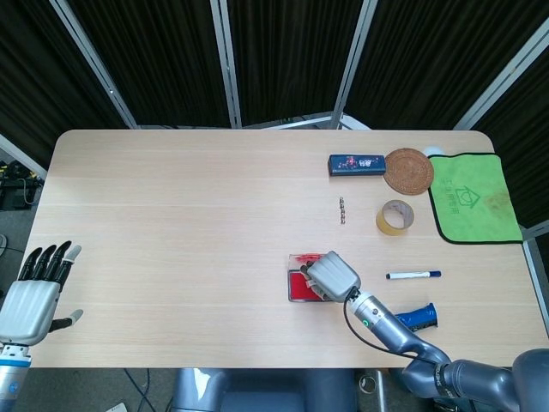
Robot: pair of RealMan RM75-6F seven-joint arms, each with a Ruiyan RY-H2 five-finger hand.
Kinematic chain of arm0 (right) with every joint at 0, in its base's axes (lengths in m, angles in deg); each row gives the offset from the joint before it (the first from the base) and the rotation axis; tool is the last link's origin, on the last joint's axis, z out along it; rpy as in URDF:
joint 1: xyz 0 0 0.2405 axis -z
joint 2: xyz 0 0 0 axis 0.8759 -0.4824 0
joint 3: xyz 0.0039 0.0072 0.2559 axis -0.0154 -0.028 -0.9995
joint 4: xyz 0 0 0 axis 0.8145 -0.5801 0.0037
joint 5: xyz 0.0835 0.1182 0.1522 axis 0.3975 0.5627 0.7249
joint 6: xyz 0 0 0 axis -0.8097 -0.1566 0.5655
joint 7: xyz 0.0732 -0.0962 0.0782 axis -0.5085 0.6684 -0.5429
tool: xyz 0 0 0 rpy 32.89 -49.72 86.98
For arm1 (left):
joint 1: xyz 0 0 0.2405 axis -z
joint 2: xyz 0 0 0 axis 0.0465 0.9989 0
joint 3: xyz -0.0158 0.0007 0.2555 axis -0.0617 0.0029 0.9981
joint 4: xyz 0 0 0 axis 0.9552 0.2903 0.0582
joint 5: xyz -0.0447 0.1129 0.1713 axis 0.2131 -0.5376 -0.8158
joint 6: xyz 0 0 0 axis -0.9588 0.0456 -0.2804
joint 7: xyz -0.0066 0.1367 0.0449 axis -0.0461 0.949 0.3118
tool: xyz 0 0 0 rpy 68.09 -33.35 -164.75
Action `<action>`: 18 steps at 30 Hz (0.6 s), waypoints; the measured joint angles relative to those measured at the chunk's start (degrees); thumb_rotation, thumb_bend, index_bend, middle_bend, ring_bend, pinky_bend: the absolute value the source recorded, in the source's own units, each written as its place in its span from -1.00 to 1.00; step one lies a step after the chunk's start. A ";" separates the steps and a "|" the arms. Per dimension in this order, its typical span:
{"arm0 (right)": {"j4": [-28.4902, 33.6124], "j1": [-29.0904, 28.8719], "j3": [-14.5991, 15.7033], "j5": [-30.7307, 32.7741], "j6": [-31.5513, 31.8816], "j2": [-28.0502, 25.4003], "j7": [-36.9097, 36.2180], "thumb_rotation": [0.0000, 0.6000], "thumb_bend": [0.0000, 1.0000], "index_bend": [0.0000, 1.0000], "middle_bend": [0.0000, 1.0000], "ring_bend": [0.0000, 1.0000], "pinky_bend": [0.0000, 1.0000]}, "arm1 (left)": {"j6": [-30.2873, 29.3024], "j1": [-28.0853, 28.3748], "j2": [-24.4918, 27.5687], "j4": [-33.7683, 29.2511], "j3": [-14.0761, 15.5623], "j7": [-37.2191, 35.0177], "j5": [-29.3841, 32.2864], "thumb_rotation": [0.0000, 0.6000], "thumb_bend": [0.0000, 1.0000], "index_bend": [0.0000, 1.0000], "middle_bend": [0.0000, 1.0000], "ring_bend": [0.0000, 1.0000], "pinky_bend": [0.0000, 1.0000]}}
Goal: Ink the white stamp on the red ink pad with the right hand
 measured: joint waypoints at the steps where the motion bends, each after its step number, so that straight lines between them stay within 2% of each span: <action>1: -0.20 0.02 0.08 0.04 0.04 0.11 -0.12 1.00 -0.22 0.10 0.14 0.67 1.00 | 0.03 0.02 -0.01 0.01 0.00 0.00 0.04 1.00 -1.00 -1.00 -1.00 -1.00 -1.00; 18: -3.32 -0.05 1.26 0.91 -0.30 1.73 0.04 1.00 -0.20 0.11 0.15 0.67 1.00 | 0.01 0.11 0.06 -0.09 0.08 -0.13 0.20 1.00 -1.00 -1.00 -1.00 -1.00 -1.00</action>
